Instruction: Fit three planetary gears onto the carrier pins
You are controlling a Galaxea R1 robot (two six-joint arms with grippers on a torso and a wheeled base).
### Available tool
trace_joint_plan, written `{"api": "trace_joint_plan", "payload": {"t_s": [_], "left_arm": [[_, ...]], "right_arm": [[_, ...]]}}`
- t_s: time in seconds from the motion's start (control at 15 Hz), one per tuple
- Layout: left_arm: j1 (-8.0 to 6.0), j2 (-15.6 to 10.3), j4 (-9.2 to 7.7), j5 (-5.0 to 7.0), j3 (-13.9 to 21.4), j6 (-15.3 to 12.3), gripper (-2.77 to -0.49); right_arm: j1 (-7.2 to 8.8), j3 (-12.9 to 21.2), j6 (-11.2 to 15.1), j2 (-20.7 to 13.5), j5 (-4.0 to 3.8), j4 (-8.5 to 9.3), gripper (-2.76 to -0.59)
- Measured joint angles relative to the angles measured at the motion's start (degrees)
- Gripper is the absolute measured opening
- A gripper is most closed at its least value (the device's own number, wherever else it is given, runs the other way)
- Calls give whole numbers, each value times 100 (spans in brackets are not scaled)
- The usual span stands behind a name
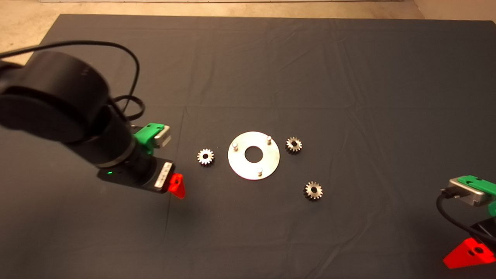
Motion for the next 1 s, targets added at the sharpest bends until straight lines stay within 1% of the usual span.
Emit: {"api": "trace_joint_plan", "payload": {"t_s": [0.07,0.2,0.27,0.33,0.4,0.53,0.6,0.73,0.87,1.0], "left_arm": [[51,75,82,-33,-97,-22,-49],[187,56,121,-22,-217,-44,-49],[244,63,130,-69,-279,-45,-49],[291,85,151,-205,-345,-55,-49],[317,148,253,-312,-419,-63,-49],[352,317,603,-427,-505,-150,-49],[378,343,711,-466,-578,-234,-49],[447,348,809,-438,-807,-235,-49],[551,471,876,-411,-986,-234,-49],[618,611,1077,-446,-1012,-225,-49]], "right_arm": [[0,0,0,-1,-4,0,-61],[-1,0,0,-3,-17,0,-61],[0,0,0,2,-15,0,-61],[0,0,0,4,9,0,-61],[0,0,-1,2,0,0,-61],[0,0,0,-1,-3,0,-61],[-1,0,0,-1,-8,0,-61],[0,0,0,2,-4,1,-61],[0,0,0,2,0,1,-61],[0,0,0,-1,-2,1,-61]]}}
